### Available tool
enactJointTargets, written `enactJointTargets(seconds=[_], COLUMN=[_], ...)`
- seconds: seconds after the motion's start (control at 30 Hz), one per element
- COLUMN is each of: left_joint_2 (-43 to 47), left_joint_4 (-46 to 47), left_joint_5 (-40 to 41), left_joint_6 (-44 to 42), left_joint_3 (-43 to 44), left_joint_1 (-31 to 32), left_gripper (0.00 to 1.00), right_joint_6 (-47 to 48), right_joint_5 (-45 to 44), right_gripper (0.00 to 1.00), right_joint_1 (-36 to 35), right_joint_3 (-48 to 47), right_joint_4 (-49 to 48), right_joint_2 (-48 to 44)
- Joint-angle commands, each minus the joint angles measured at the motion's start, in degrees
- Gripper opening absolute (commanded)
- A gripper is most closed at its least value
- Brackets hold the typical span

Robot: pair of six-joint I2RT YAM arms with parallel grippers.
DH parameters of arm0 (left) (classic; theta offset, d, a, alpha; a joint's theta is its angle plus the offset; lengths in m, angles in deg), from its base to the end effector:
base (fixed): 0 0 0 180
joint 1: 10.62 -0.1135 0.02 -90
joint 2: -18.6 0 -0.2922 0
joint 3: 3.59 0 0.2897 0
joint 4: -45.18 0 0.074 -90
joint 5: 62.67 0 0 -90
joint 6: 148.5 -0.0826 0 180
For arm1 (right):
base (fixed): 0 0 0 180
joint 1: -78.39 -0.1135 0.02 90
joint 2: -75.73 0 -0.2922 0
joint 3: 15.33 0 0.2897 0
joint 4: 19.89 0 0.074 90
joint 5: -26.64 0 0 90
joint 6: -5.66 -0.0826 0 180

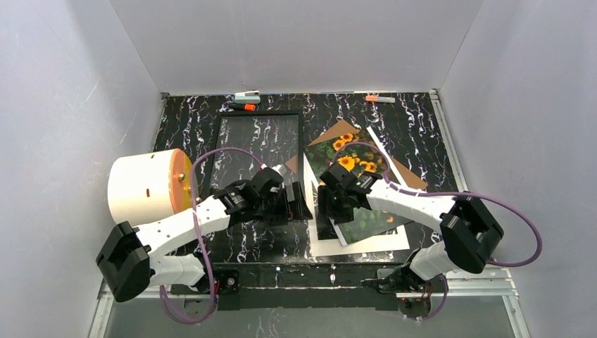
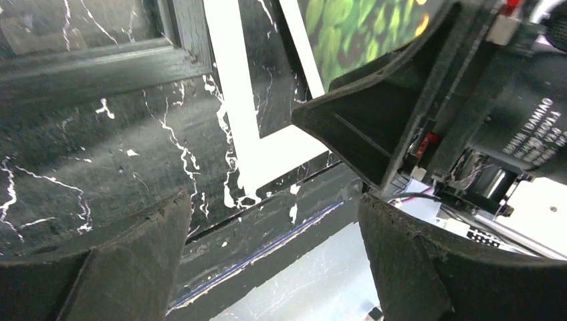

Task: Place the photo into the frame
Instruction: Adjust the photo frame item at the center of the board.

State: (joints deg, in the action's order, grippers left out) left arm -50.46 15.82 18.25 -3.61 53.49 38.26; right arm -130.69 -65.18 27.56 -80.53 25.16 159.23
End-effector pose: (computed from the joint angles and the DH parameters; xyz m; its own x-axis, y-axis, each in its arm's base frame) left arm 0.1978 -0.2464 0.2235 -0.9221 -0.1720 -0.3465 0.1173 0.7292 -0.6741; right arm 0.2119 0.2559 0.1729 -0.9438 -0.0135 -0.3301 -0.1202 0.9448 0.3050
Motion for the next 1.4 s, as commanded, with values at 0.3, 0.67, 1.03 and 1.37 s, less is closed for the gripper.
enactJointTargets(seconds=[0.3, 0.67, 1.03, 1.37], left_joint_2=[-4.32, -7.98, -7.56, -9.83], left_joint_4=[16.37, 13.19, 8.87, 12.39], left_joint_5=[5.47, 17.20, 21.60, 19.18], left_joint_6=[9.17, 14.14, 18.74, 18.53], left_joint_3=[-6.77, -7.47, -8.57, -9.06], left_joint_1=[14.14, 19.06, 19.06, 19.09], left_gripper=[0.62, 0.56, 0.55, 0.56], right_joint_6=[-3.44, 0.18, 6.01, 6.91], right_joint_5=[3.80, -18.83, 23.59, 12.73], right_gripper=[0.63, 0.58, 0.55, 0.55], right_joint_1=[3.20, 11.45, 9.06, 8.28], right_joint_3=[7.02, 1.18, 11.59, 12.06], right_joint_4=[0.36, 11.79, -13.23, -7.60], right_joint_2=[2.04, -3.60, -7.80, -0.71])
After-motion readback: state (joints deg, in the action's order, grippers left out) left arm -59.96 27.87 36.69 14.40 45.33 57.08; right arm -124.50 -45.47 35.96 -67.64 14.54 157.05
